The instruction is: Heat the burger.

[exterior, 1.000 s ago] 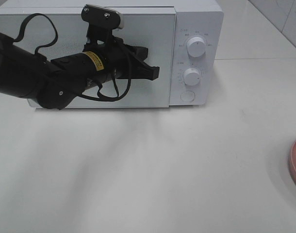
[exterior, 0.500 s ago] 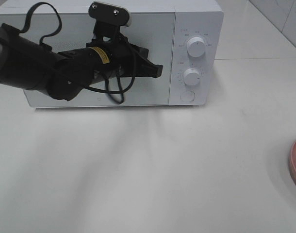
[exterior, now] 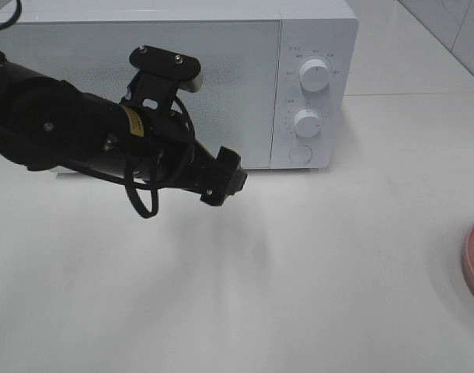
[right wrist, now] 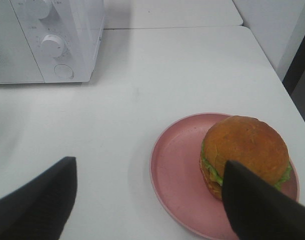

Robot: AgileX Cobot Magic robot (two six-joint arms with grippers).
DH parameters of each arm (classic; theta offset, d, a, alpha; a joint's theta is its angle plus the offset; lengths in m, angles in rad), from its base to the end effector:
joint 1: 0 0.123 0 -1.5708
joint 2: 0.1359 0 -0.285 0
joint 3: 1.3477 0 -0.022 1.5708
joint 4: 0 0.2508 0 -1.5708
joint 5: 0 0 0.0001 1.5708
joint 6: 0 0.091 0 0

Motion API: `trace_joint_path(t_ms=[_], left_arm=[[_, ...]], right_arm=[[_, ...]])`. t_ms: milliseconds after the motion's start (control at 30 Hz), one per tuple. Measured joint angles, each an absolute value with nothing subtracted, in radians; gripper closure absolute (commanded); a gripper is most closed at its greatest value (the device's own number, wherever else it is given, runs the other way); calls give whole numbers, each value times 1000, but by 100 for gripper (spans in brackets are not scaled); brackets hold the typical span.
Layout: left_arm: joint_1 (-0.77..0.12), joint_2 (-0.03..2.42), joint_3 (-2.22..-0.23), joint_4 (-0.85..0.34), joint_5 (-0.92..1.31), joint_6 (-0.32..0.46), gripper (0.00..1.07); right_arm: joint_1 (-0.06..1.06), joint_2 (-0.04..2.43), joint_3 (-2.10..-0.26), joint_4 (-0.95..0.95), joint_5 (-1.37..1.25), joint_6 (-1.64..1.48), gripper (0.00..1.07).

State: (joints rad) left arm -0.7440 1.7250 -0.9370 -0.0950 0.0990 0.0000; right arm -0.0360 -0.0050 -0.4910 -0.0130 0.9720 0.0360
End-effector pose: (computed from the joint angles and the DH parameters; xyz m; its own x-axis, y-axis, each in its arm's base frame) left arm 0.2575 -0.2382 0.1859 -0.5895 0.4143 -0.6934 0.6292 0.7739 -0.0725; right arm -0.0012 -0.0009 0.2821 -0.3773 0.0423 -0.9251 0.0568 0.9981 0.0225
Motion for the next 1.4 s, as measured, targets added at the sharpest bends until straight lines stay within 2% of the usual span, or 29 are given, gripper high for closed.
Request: trace_joint_path(t_ms=[33, 100, 200, 267, 433, 533, 600, 633, 667, 733, 767, 800, 833, 867, 933, 967, 1000, 1067, 1133, 1167, 1200, 1233, 1400], left_arm=[[-744, 1725, -937, -95, 99, 0, 9], [-744, 1690, -937, -95, 247, 0, 9], [-744, 1676, -937, -95, 305, 0, 9], [-744, 1623, -937, -92, 543, 0, 9], [-717, 1579, -937, -95, 693, -17, 9], [-629, 1532, -937, -95, 807, -39, 9], [-601, 1522, -937, -95, 827, -41, 9], [-545, 1495, -937, -95, 868, -42, 9], [-545, 1495, -937, -95, 868, -42, 9], [-447, 1454, -937, -95, 934, -43, 9], [-447, 1454, -937, -95, 934, -43, 9], [-407, 1441, -937, -95, 952, -42, 9], [-325, 1420, -937, -93, 980, -36, 9], [-325, 1420, -937, -93, 980, -36, 9], [-213, 1391, -937, -88, 1032, -25, 9], [-213, 1391, -937, -88, 1032, -25, 9], [-149, 1373, -937, -87, 1075, -10, 9], [-121, 1363, -937, -85, 1092, 0, 9], [-24, 1326, -937, -72, 1139, 11, 9], [-24, 1326, -937, -72, 1139, 11, 9], [28, 1300, -937, -71, 1150, 11, 9], [42, 1288, -937, -72, 1153, 11, 9], [63, 1200, -934, -89, 1179, 15, 9]], right_arm=[[-36, -5, -491, -13, 972, 36, 31], [-36, -5, -491, -13, 972, 36, 31], [-36, -5, -491, -13, 972, 36, 31], [-36, -5, -491, -13, 972, 36, 31], [-36, -5, -491, -13, 972, 36, 31], [-36, -5, -491, -13, 972, 36, 31], [-36, -5, -491, -13, 972, 36, 31], [-36, -5, -491, -13, 972, 36, 31], [-36, -5, -491, -13, 972, 36, 31], [-36, -5, -491, -13, 972, 36, 31], [-36, -5, -491, -13, 972, 36, 31], [-36, -5, -491, -13, 972, 36, 31], [-36, -5, -491, -13, 972, 36, 31], [-36, -5, -491, -13, 972, 36, 31], [-36, -5, -491, -13, 972, 36, 31], [-36, -5, -491, -13, 972, 36, 31], [-36, -5, -491, -13, 972, 36, 31], [-36, -5, -491, -13, 972, 36, 31], [-36, -5, -491, -13, 972, 36, 31], [-36, -5, -491, -13, 972, 36, 31], [-36, -5, -491, -13, 972, 36, 31], [-36, -5, -491, -13, 972, 36, 31], [-36, -5, -491, -13, 972, 36, 31]])
